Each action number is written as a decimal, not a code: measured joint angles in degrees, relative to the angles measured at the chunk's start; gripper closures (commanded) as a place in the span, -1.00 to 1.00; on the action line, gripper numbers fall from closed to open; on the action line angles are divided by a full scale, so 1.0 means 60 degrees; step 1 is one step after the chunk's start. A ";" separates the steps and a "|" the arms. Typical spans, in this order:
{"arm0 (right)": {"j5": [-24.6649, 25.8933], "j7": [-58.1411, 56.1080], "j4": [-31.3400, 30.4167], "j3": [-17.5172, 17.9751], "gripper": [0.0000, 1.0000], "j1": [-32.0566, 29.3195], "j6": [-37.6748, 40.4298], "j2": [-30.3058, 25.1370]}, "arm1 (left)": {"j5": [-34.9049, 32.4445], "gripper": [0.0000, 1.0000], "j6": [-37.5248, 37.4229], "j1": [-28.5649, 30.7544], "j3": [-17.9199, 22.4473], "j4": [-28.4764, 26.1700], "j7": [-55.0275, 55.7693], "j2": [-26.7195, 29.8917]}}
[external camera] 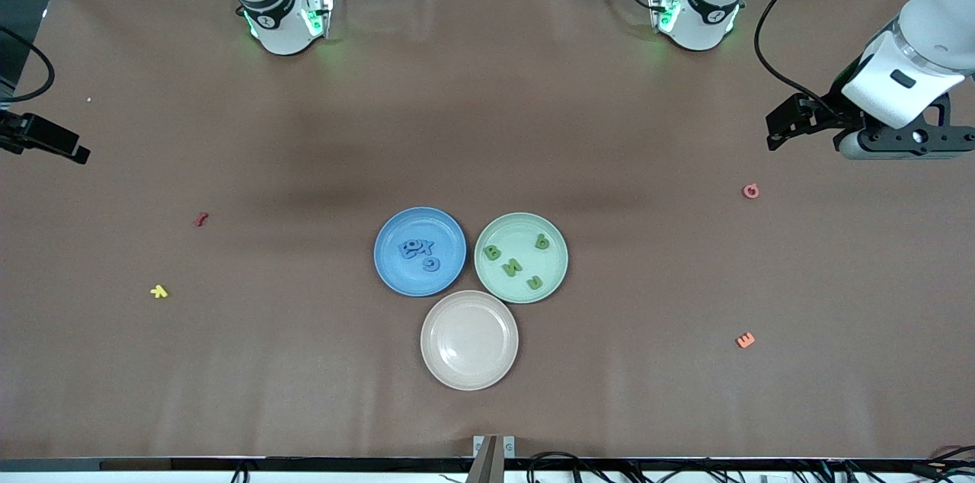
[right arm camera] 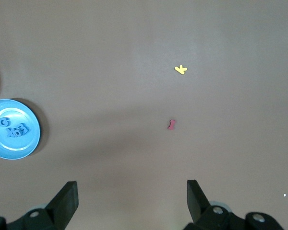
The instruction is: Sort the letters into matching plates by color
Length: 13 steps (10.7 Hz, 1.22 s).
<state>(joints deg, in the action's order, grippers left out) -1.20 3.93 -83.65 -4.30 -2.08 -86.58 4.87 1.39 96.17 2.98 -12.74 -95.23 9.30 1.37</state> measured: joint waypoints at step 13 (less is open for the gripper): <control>-0.0006 0.0020 0.0000 0.0029 -1.00 0.0261 0.0023 0.0010 | 0.0014 -1.00 -0.0014 0.0079 0.0072 0.0068 0.0151 -0.0003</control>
<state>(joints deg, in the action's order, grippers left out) -1.23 4.05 -83.65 -4.12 -0.52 -86.44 4.94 1.48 96.08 3.46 -12.31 -94.82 10.21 1.35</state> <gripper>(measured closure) 0.000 0.000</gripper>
